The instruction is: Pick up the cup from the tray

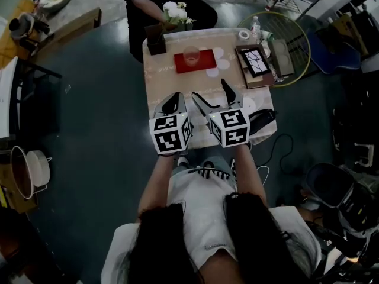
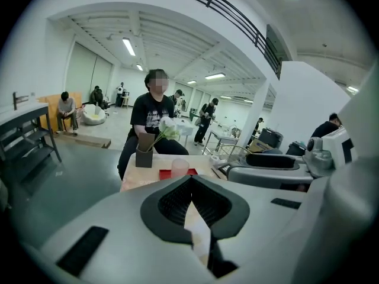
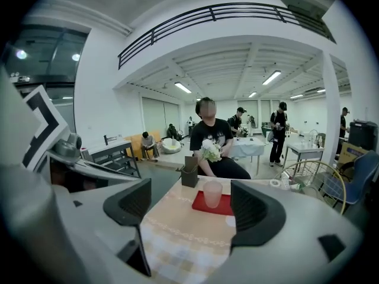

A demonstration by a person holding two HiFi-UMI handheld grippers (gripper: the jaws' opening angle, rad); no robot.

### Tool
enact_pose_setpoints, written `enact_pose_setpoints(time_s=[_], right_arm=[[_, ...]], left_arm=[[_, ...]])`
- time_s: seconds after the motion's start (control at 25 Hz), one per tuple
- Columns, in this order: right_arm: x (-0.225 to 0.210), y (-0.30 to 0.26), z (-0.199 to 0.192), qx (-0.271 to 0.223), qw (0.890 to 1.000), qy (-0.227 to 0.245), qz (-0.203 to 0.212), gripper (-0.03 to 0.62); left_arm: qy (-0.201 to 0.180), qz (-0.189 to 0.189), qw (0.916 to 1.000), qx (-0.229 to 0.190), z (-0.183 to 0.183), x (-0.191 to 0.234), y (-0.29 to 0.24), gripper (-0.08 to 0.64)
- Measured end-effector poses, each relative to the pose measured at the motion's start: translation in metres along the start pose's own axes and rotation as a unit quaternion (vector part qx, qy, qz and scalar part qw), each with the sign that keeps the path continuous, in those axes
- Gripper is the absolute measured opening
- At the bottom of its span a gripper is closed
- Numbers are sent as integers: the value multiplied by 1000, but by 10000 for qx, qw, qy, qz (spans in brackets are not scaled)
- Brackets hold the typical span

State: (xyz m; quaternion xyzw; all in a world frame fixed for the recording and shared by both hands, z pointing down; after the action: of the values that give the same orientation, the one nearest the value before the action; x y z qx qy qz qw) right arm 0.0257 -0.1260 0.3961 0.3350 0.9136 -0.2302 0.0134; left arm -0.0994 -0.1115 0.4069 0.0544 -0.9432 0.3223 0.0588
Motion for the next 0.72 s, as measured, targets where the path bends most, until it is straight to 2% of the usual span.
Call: enact_pose_setpoints(time_s=[0.32, 0.56, 0.72], right_arm=[[-48, -58, 13, 176, 9994, 165, 237, 411], [-72, -104, 9, 405, 9981, 207, 421, 416], [-89, -134, 1, 484, 9974, 79, 537, 417]], left_arm=[[127, 286, 9995, 32, 27, 1, -56, 6], [198, 525, 9982, 231, 31, 9, -94, 6], [-67, 694, 9974, 175, 30, 16, -128, 6]])
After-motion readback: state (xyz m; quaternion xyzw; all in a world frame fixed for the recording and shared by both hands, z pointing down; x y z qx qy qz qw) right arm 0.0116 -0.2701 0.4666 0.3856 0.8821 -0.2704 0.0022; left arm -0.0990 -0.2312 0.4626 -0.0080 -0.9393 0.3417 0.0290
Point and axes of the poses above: the fingertips, and each gripper's own axes: y backward along the fingers, x to its left, z out of its top, the point moved 5 cm from there along y, backward along the fingers, and after that the axes turned 12 degrees about z, right-handed, at the moved point
